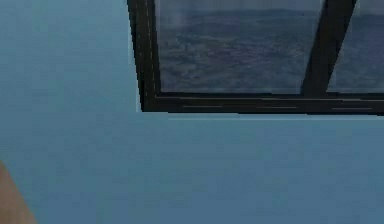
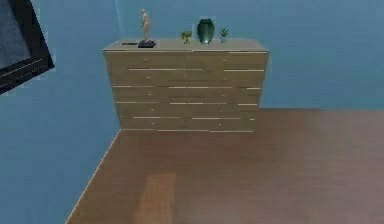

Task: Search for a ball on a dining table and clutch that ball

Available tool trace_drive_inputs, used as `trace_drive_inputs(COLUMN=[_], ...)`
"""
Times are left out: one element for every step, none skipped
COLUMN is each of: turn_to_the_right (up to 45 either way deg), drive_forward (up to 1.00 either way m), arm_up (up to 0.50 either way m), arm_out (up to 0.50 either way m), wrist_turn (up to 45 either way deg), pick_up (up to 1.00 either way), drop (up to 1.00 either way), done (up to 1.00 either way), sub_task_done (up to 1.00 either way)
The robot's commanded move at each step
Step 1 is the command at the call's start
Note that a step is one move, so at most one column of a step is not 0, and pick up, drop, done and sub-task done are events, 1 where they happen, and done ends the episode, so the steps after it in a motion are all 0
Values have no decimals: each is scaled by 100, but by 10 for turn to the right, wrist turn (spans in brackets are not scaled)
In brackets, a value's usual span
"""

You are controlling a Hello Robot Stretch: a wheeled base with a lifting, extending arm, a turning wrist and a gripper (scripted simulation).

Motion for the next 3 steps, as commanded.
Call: trace_drive_inputs(turn_to_the_right=[-360,0,150], drive_forward=[0,20,0], arm_up=[0,0,0], arm_out=[0,0,0], wrist_turn=[0,0,0], pick_up=[0,0,0], drop=[0,0,0], done=[0,0,0], sub_task_done=[0,0,0])
